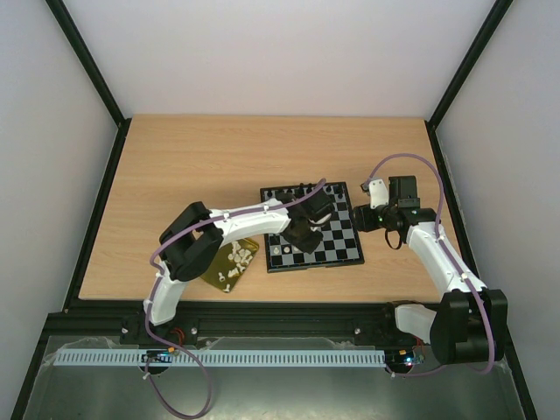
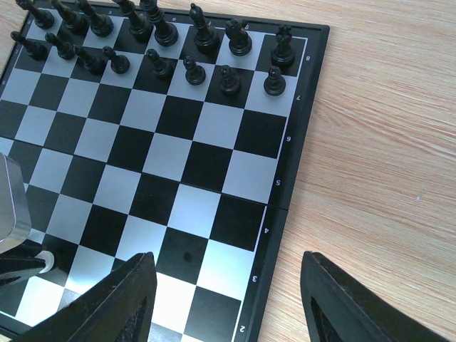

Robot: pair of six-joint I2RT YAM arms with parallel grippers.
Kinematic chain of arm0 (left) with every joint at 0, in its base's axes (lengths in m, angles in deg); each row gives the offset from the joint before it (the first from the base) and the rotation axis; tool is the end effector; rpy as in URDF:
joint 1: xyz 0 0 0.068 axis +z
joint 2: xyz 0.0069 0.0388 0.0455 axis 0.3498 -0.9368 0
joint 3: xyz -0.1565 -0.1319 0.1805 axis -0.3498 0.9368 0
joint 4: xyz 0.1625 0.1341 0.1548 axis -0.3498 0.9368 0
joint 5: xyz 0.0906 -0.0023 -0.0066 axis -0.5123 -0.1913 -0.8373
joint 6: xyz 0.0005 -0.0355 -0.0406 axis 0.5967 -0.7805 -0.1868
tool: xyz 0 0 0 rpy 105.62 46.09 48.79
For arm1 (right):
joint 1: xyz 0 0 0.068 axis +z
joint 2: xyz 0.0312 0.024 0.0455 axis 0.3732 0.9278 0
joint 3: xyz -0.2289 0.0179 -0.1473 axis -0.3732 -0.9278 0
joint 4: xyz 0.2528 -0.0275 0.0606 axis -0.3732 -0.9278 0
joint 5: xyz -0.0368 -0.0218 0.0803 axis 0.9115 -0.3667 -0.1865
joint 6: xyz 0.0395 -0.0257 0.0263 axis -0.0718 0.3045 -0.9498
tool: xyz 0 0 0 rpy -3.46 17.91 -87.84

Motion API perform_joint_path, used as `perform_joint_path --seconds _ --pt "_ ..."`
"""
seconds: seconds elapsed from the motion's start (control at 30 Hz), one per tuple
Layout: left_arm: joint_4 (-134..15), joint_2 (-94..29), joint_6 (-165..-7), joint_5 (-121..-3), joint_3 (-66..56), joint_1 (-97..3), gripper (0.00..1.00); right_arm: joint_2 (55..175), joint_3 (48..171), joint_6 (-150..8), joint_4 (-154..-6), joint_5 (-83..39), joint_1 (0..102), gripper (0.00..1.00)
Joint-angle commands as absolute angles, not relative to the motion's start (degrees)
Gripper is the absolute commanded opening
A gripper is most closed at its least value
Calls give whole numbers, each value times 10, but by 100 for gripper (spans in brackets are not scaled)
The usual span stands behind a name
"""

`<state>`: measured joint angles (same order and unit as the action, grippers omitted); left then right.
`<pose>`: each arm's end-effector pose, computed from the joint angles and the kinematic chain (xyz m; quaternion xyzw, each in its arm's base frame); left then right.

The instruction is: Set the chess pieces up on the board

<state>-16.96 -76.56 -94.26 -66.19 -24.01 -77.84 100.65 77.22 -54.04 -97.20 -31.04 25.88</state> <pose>0.2323 -0.3671 0.1769 0.3214 0.9282 -0.1408 0.1235 0.2444 0.0269 0.2427 -0.1669 0.8885 0.1072 0.4137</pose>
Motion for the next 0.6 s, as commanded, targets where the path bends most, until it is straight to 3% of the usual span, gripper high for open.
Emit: perform_joint_path --seconds 0.0,0.57 --pt "-151 -780 -940 -668 -255 -782 5 1010 776 -535 -991 -313 256 58" --pt "-144 -801 -950 -668 -277 -782 7 1009 776 -534 -991 -313 256 58"
